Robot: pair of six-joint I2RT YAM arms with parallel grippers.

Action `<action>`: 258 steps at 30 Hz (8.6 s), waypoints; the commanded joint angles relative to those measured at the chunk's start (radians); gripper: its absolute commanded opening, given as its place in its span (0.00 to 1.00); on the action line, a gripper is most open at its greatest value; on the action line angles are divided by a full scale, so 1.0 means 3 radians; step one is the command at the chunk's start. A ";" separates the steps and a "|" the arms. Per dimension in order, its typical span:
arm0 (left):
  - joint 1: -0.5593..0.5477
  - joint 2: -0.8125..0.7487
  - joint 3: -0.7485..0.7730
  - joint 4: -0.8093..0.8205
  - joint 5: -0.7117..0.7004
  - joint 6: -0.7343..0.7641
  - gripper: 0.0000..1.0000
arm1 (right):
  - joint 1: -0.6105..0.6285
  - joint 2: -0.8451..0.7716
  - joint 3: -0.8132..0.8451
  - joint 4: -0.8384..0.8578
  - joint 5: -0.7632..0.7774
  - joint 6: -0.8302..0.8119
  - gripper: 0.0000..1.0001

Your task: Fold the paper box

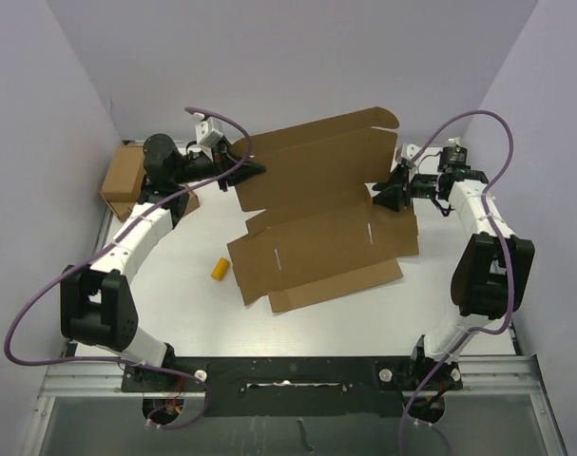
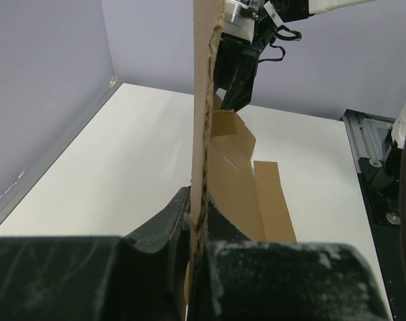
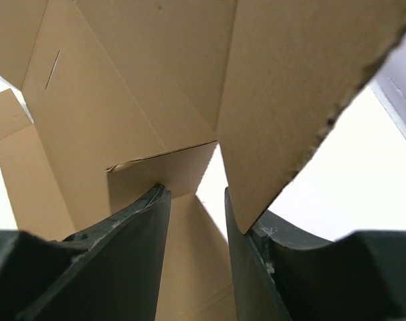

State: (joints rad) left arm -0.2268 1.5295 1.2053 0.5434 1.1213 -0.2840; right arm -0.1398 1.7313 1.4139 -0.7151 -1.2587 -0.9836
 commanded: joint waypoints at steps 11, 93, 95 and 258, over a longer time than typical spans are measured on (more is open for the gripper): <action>0.0092 -0.0093 -0.0018 0.0762 0.0278 -0.0475 0.00 | 0.0002 -0.0091 -0.0801 0.2672 -0.0121 0.2009 0.47; 0.0219 0.0190 -0.0356 0.1939 0.0435 -0.1232 0.00 | -0.0038 -0.0504 -0.0764 0.0817 -0.0124 0.0527 0.65; 0.0214 0.0184 -0.0361 0.1887 0.0435 -0.1193 0.00 | -0.0080 -0.0516 -0.0675 0.0642 -0.0123 0.0456 0.67; 0.0113 0.0233 -0.0420 0.1496 0.0127 -0.0752 0.00 | -0.0143 -0.0960 -0.0350 0.2023 -0.0191 0.2608 0.00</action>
State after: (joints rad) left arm -0.1898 1.6299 1.0828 0.9344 1.1988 -0.5205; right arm -0.1707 1.4960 1.2583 -0.0925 -1.2942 -0.1677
